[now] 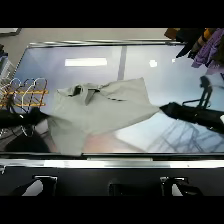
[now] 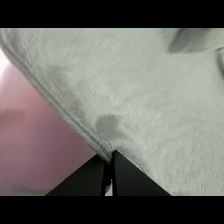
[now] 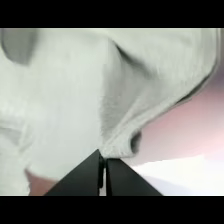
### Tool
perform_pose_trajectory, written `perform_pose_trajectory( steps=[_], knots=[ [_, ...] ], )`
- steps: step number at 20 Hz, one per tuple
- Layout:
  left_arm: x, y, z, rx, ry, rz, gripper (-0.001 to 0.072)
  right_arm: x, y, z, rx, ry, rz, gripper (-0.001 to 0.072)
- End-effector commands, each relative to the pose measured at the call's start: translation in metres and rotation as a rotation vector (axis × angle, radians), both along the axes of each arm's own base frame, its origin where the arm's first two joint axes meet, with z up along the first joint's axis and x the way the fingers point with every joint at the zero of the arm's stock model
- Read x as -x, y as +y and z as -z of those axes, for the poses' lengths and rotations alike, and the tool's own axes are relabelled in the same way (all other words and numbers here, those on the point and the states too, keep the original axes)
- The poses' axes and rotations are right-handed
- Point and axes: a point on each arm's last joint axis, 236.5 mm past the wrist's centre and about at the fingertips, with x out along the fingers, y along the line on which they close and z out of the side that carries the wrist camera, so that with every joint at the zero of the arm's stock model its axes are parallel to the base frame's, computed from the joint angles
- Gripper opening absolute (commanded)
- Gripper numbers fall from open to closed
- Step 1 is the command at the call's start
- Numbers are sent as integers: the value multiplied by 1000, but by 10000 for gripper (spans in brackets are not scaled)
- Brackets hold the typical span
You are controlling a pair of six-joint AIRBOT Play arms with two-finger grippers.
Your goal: Fold the clothes and pants, and hang the long-sleeved shirts on hangers.
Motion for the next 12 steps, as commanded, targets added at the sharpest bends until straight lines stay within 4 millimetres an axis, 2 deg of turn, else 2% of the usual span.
perform_pose_trajectory(
  steps=[1, 2, 3, 4, 6, 8, 9, 10, 12],
  knots=[
    [-18, 1, -182, -184, -369, 14, 15, -11, 3, -109, 51, -261, -38, 35],
    [-7, -4, -248, -284, -500, 10, 15, -2, 7, -143, 77, -324, -68, 35],
    [11, -11, -304, -368, -604, -11, 15, 13, 12, -178, 115, -394, -98, 35],
    [37, -19, -358, -451, -703, -53, 15, 29, 14, -209, 156, -460, -109, 35],
    [96, -29, -433, -583, -836, -186, 15, 70, 12, -271, 233, -605, -74, 35],
    [155, -27, -474, -672, -909, -361, 15, 112, 4, -327, 303, -766, 20, 35],
    [178, -24, -484, -701, -930, -434, 15, 130, -3, -349, 329, -837, 81, 35],
    [197, -23, -489, -716, -944, -494, 15, 142, -11, -366, 337, -886, 142, 35],
    [215, -23, -493, -728, -959, -542, 15, 156, -17, -392, 310, -966, 211, 35]
  ],
)
